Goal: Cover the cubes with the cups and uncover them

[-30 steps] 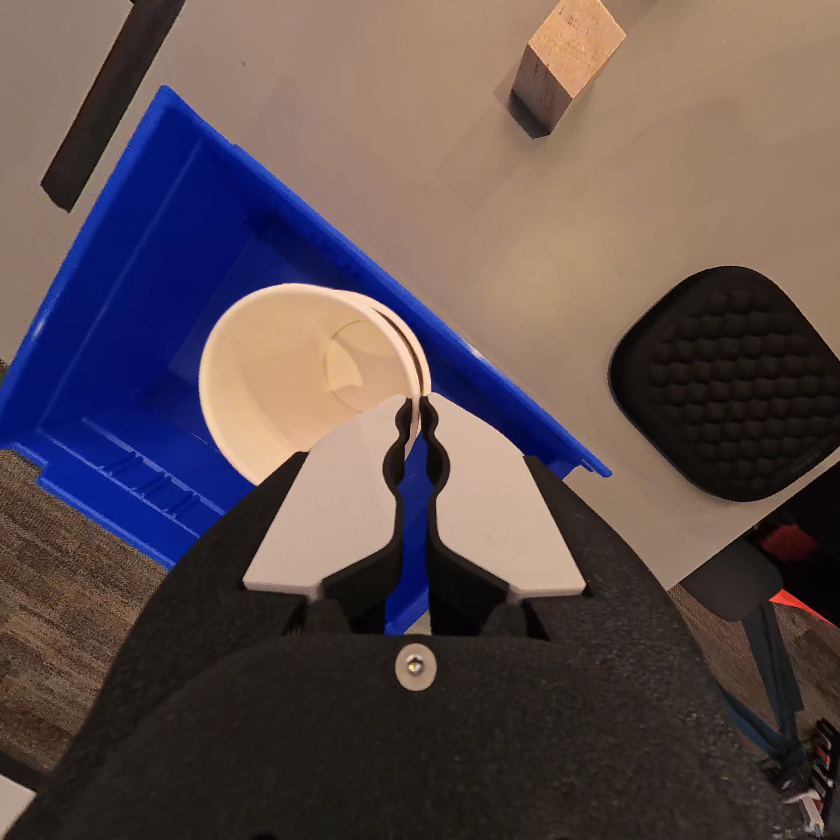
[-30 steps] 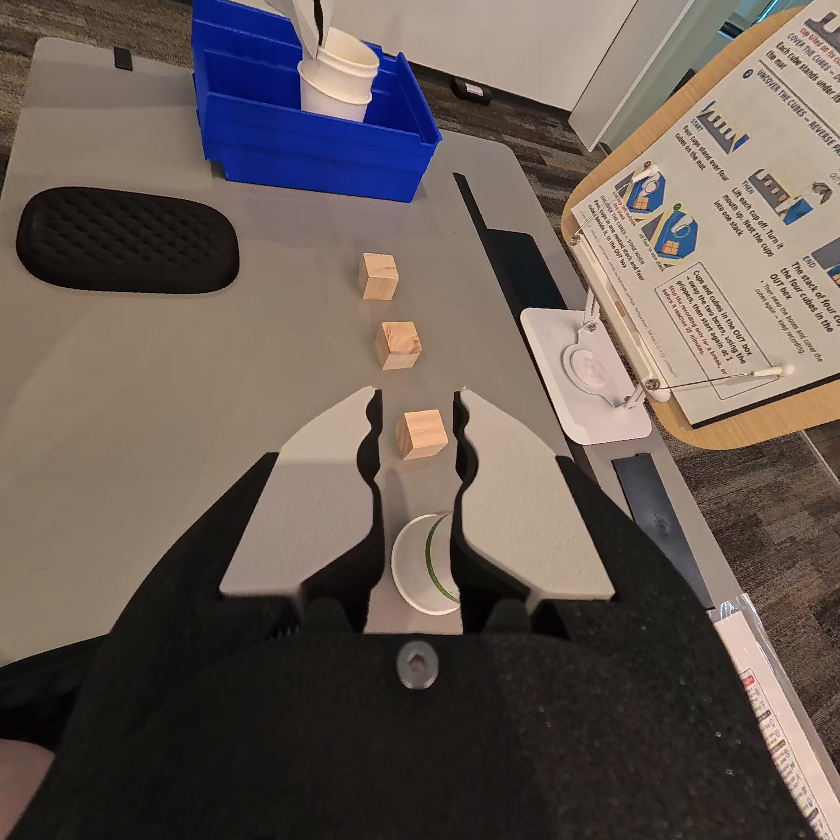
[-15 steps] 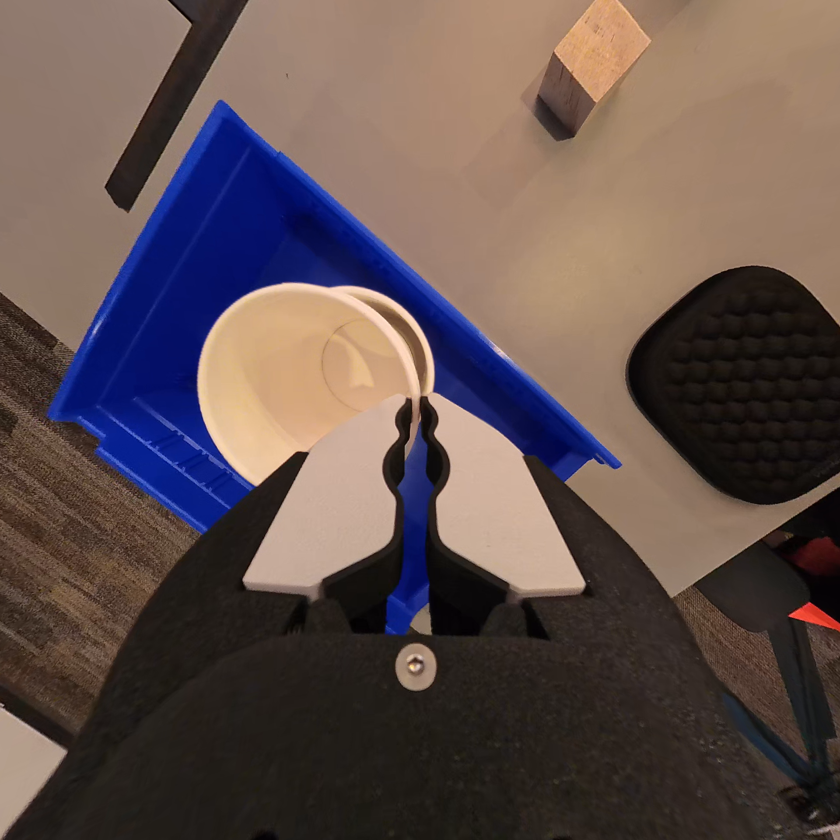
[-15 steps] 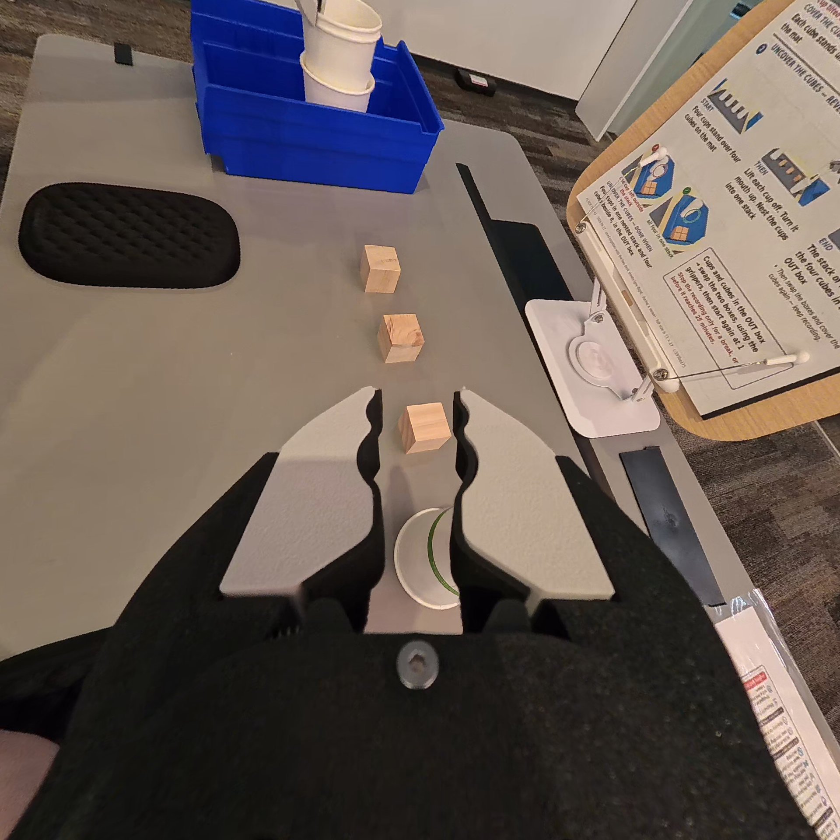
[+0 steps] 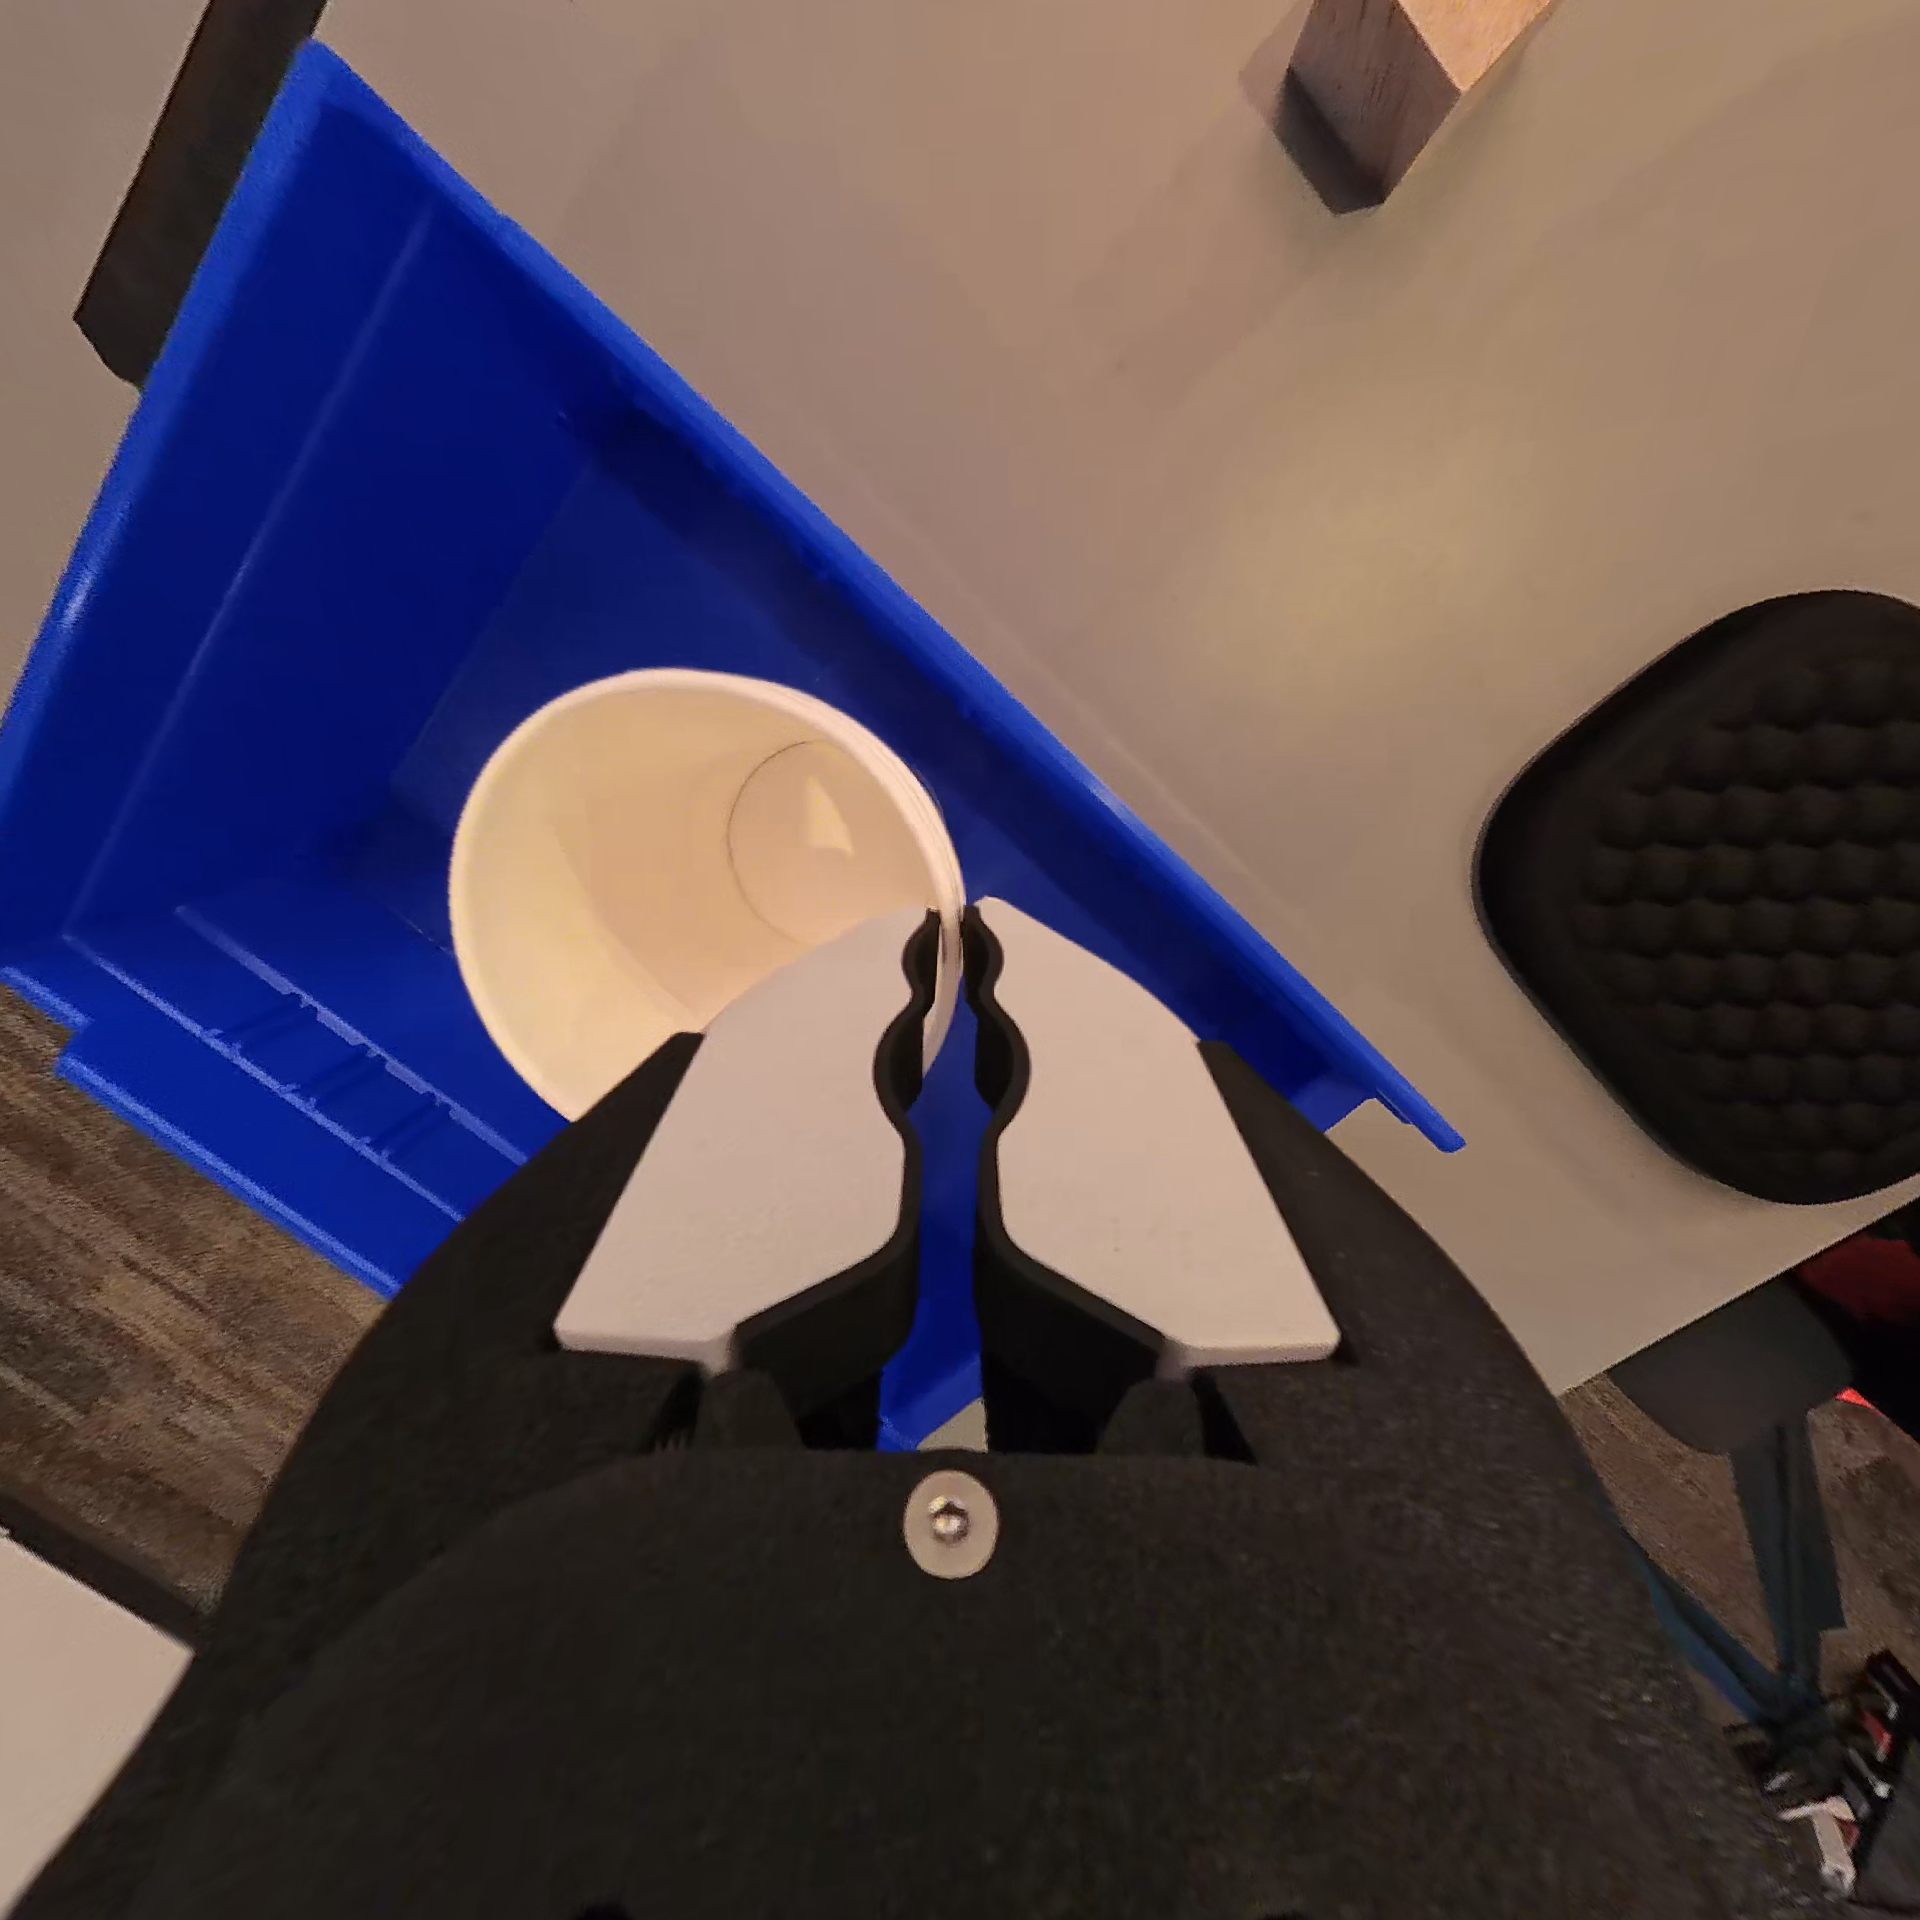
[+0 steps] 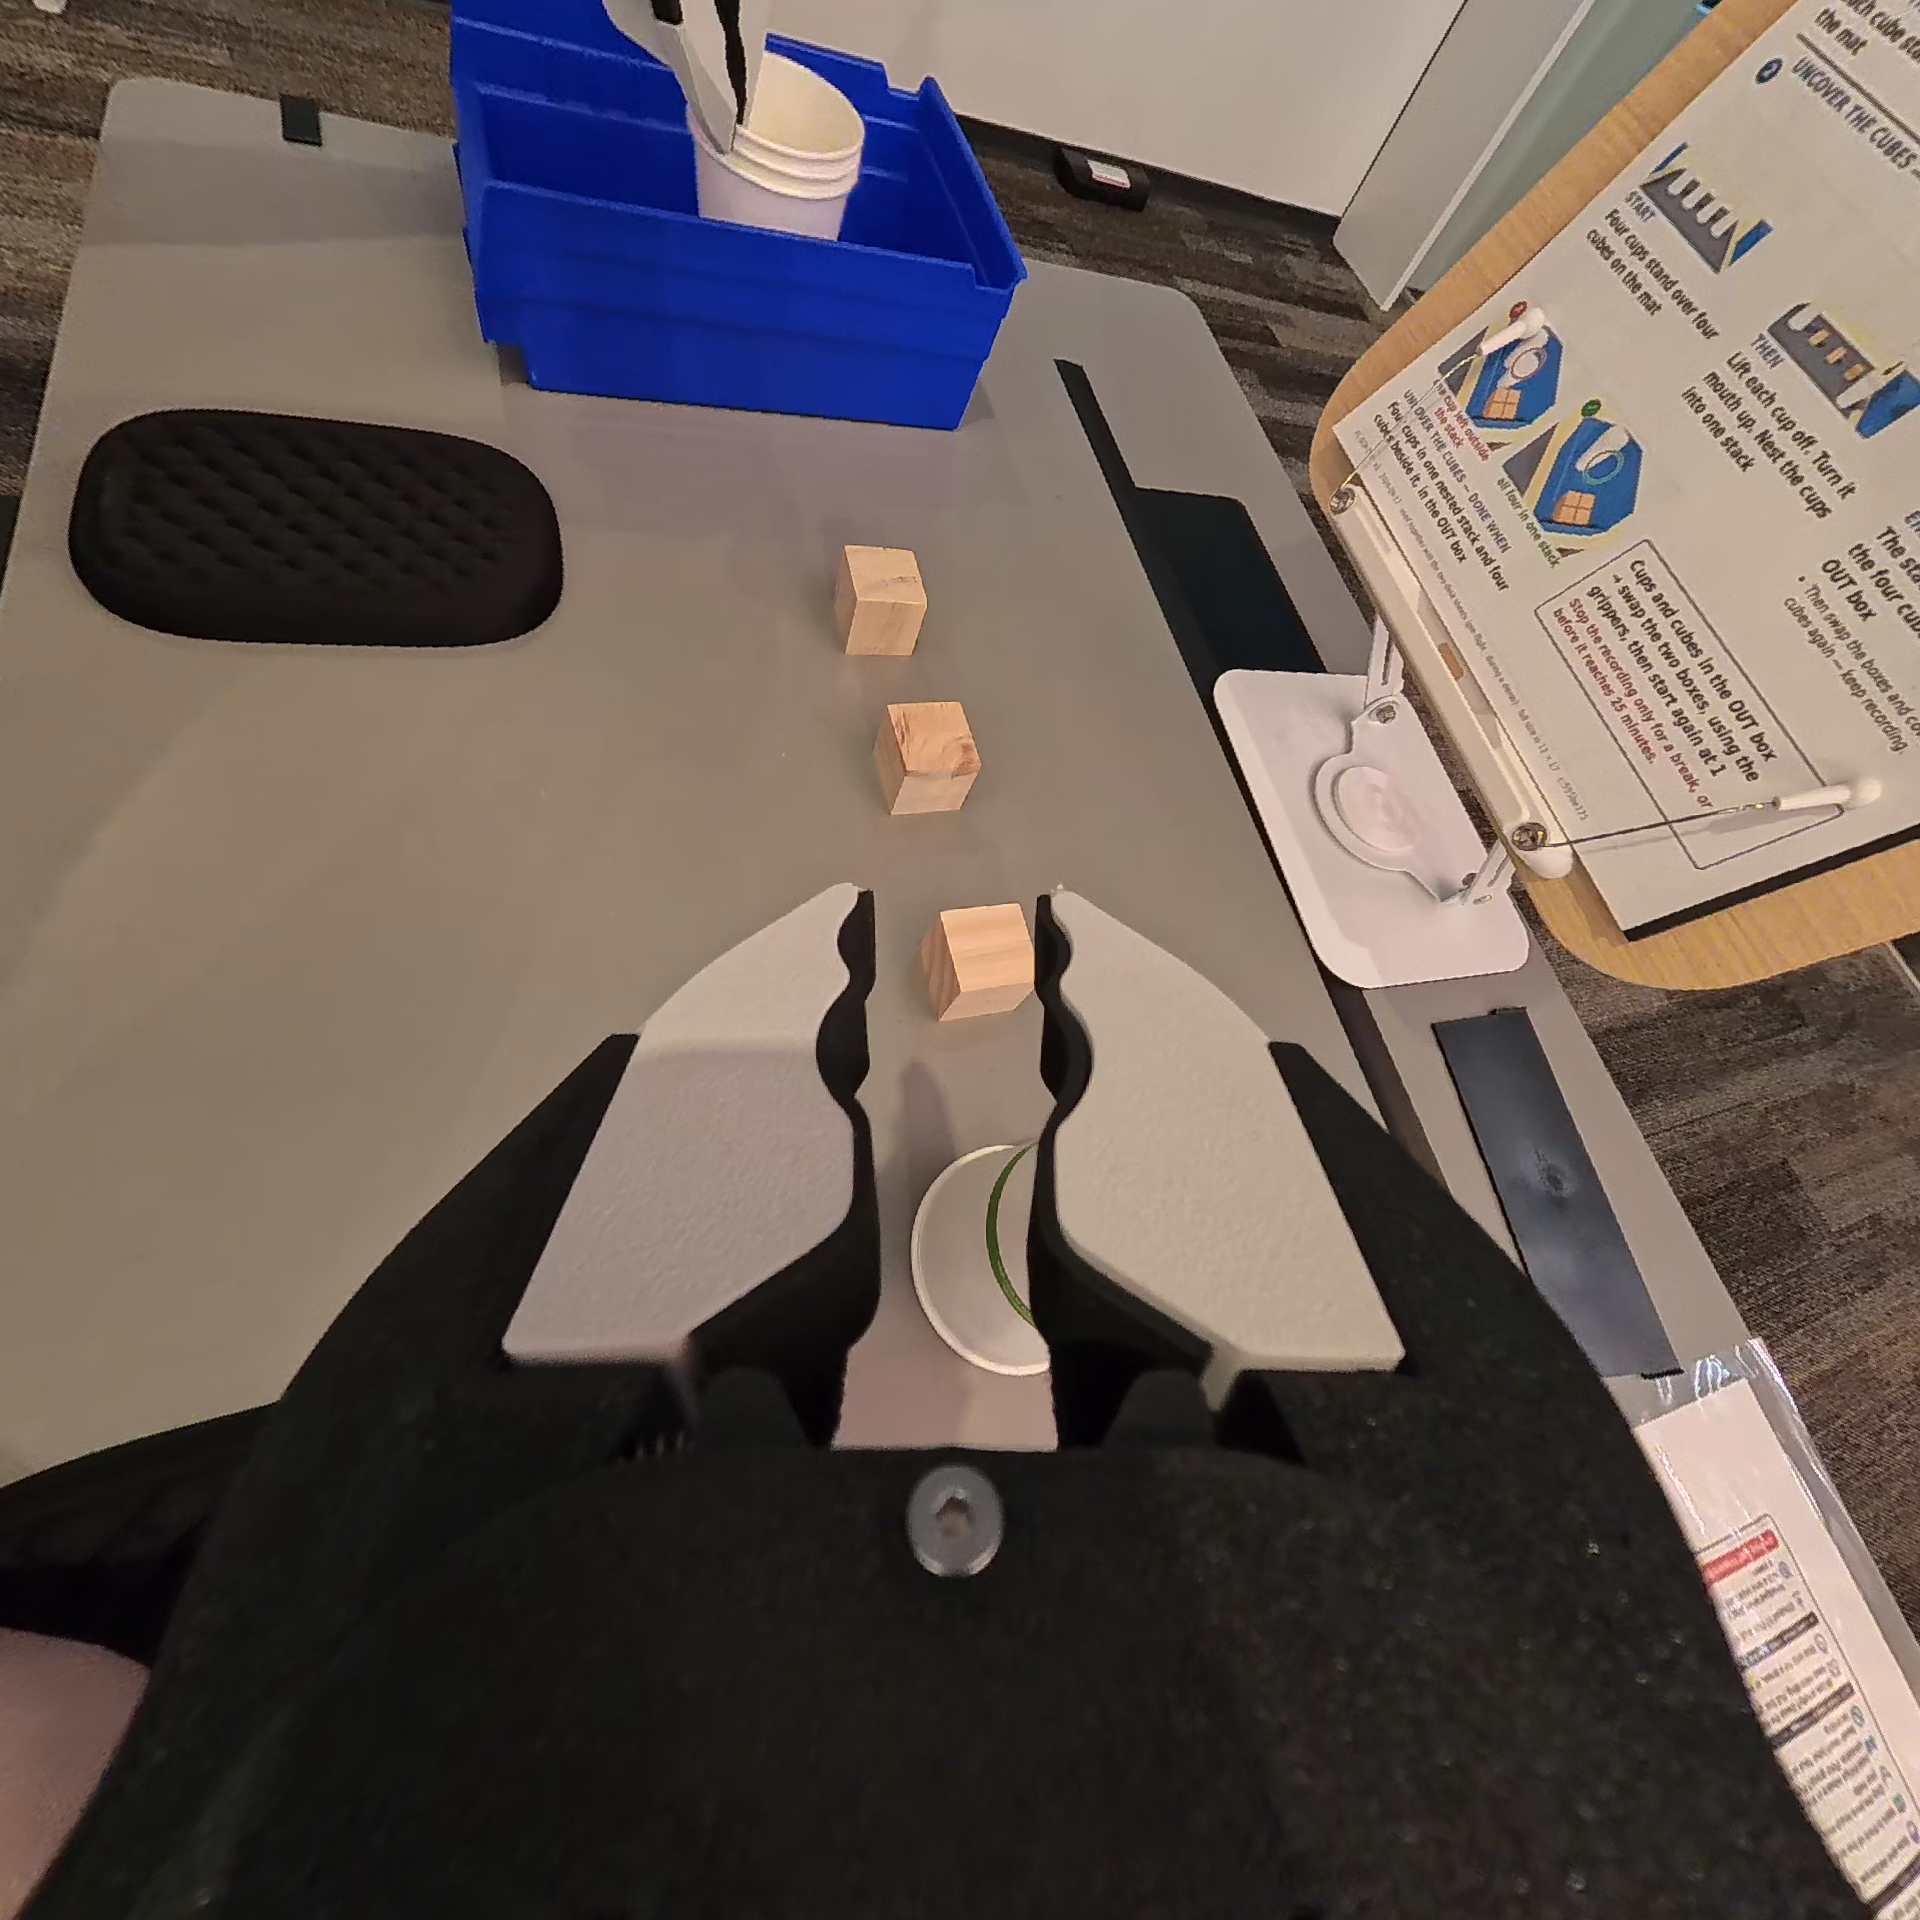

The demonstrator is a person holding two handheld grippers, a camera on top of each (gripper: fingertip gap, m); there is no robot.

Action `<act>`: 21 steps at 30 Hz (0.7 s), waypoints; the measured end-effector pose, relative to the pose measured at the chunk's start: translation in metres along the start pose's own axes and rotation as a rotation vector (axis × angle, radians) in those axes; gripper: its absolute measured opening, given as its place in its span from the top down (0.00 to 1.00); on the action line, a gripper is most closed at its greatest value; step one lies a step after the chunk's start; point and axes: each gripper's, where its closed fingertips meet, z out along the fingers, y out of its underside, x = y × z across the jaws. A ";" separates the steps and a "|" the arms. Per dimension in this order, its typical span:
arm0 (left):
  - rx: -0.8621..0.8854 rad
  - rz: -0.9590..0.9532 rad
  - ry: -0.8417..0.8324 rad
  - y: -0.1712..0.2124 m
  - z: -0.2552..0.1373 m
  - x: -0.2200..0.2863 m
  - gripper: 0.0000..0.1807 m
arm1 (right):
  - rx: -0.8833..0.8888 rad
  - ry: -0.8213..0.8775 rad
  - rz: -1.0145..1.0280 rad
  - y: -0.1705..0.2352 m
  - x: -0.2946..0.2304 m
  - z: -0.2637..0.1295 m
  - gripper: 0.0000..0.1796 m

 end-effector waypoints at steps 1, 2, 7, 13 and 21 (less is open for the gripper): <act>-0.002 0.001 0.008 0.001 0.000 0.001 0.98 | 0.001 -0.001 0.001 0.000 0.000 0.000 0.84; -0.002 0.004 0.009 0.001 0.001 0.002 0.98 | 0.000 -0.003 0.002 0.001 0.000 0.000 0.84; 0.002 -0.014 0.029 0.003 -0.002 0.004 0.96 | -0.009 -0.007 0.005 0.003 0.000 0.000 0.84; 0.000 -0.051 0.032 0.003 -0.004 0.003 0.95 | -0.027 -0.014 0.005 0.006 -0.001 0.002 0.84; 0.003 -0.054 0.039 0.003 -0.006 0.002 0.98 | -0.043 -0.025 -0.001 0.008 -0.003 0.005 0.84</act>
